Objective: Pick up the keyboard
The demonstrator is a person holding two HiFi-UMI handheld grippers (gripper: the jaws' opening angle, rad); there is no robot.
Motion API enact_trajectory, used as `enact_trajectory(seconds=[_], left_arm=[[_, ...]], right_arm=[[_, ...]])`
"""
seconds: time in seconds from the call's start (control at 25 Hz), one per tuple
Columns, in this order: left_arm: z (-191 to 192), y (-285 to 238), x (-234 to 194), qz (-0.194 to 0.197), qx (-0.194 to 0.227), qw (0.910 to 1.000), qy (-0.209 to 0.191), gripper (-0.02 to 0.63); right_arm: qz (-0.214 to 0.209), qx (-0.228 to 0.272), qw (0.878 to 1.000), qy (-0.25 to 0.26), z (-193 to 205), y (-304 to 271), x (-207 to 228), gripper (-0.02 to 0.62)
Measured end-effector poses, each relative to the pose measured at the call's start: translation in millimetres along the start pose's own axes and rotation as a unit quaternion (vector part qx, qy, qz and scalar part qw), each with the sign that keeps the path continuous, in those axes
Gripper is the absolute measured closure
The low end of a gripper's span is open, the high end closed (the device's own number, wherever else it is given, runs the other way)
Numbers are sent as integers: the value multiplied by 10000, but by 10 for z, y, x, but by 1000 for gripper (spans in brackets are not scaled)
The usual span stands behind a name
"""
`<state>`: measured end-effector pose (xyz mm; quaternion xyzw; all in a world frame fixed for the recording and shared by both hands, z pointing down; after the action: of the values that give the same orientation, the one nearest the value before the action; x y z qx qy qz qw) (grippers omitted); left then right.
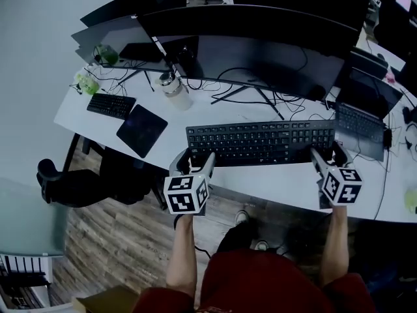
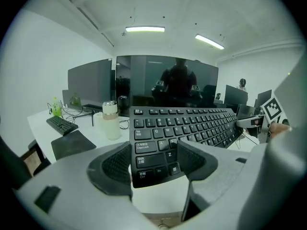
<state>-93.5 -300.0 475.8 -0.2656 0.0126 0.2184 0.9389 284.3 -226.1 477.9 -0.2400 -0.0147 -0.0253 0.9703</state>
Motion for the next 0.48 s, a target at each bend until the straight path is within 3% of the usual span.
enact_trajectory(seconds=[0.48], left_arm=[[-753, 621, 104, -126, 1192, 9925, -246, 314]], right_arm=[[20, 1171, 9929, 203, -787, 481, -132, 245]])
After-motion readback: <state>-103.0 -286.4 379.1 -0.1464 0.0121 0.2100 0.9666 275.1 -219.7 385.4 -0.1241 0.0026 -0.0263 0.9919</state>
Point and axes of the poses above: the fingertips, and each gripper's own axes: y backward along the fingers, x to its right, z out of its underside, the point moved 4 cm from there along y, backward along the fingers, and after that the axes turned 4 degrees about y, right-handed, at the moved point
